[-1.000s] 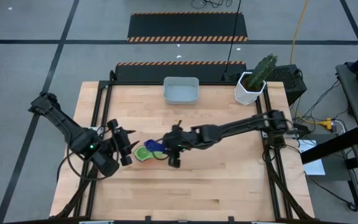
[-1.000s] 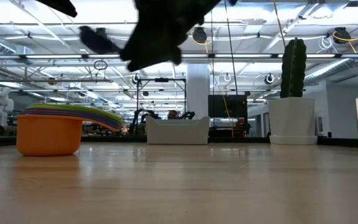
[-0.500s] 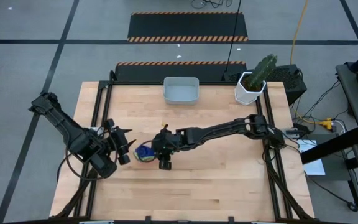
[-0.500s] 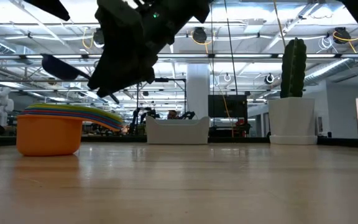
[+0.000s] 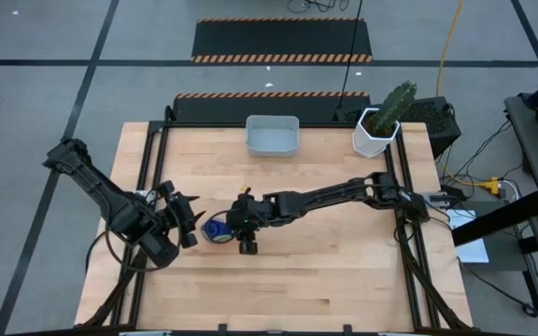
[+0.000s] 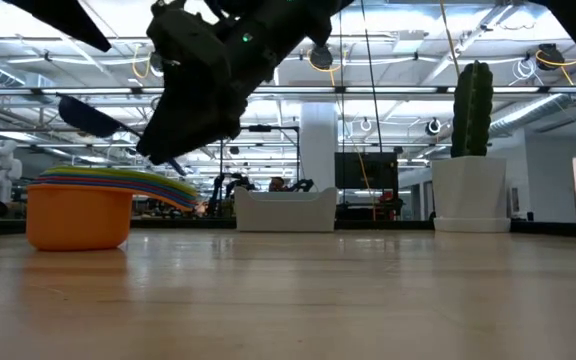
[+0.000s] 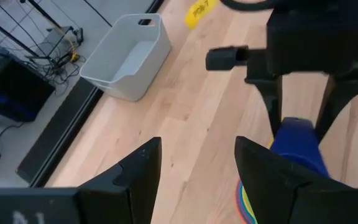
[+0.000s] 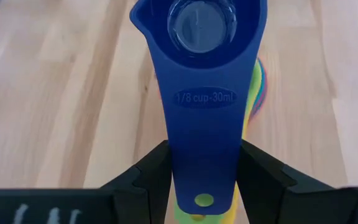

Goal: Nest measuring cups in basket
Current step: Stack the dark blue measuring cup into the green measuring cup

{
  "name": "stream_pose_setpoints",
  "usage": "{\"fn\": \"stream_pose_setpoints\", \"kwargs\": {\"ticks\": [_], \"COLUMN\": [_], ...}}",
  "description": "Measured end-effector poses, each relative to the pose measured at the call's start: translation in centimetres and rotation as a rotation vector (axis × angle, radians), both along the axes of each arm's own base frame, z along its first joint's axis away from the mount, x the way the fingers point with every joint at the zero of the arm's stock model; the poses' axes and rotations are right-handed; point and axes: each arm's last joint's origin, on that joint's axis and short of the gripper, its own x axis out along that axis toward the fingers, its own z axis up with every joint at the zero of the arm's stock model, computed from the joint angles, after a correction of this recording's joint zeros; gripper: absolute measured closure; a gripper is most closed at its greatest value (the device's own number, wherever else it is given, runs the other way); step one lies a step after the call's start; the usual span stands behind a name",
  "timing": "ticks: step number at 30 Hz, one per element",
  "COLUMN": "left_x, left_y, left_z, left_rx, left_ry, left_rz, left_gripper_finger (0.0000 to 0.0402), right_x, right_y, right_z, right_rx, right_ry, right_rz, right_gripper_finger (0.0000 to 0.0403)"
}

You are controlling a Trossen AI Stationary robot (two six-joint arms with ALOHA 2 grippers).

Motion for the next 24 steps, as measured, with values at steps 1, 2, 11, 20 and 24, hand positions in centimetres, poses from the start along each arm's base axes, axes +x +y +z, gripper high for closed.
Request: {"fn": "stream_pose_setpoints", "kwargs": {"ticks": [1, 2, 11, 20, 24], "left_x": [0.0, 0.0, 0.0, 0.02, 0.03], "left_y": [0.0, 0.0, 0.03, 0.01, 0.0], "left_z": [0.01, 0.02, 0.17, 0.18, 0.18], "left_rx": [-0.001, -0.002, -0.011, -0.013, -0.014], "left_ry": [-0.001, -0.002, -0.013, -0.016, -0.016], "left_rz": [0.0, 0.0, -0.003, -0.004, -0.004], "left_gripper_finger": [0.0195, 0.0195, 0.0195, 0.0195, 0.0195], "right_x": [0.19, 0.33, 0.24, 0.23, 0.23], "right_y": [0.0, 0.01, -0.03, -0.03, -0.03], "right_z": [-0.27, -0.24, -0.31, -0.6, -0.61], "right_rx": [0.004, 0.008, 0.016, 0.033, 0.036], "right_ry": [-0.008, -0.023, -0.008, 0.008, 0.009], "right_rz": [-0.003, -0.006, -0.022, -0.042, -0.045], "right_gripper_finger": [0.0261, 0.0261, 0.0261, 0.0246, 0.0227]}}
